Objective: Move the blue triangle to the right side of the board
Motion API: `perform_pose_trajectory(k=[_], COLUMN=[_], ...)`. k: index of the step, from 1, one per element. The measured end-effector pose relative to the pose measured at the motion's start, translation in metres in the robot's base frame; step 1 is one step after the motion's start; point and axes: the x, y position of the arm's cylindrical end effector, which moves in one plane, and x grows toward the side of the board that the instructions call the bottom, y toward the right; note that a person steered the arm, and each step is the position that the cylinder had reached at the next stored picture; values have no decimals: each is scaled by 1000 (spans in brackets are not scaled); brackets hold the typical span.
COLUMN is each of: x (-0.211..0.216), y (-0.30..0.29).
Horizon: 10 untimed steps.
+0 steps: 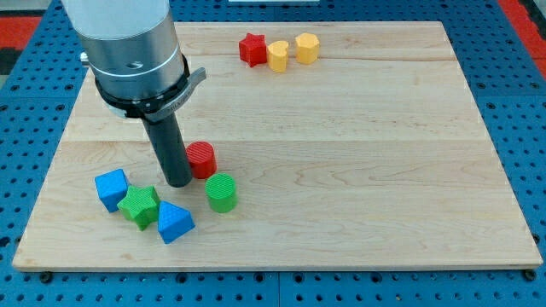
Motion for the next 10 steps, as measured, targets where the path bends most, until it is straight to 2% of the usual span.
perform_pose_trajectory(k=[1, 2, 3, 4, 6, 9, 10], x=[-9, -29, -13, 34, 71, 81, 88], y=[-41, -109, -137, -121, -26, 73, 69])
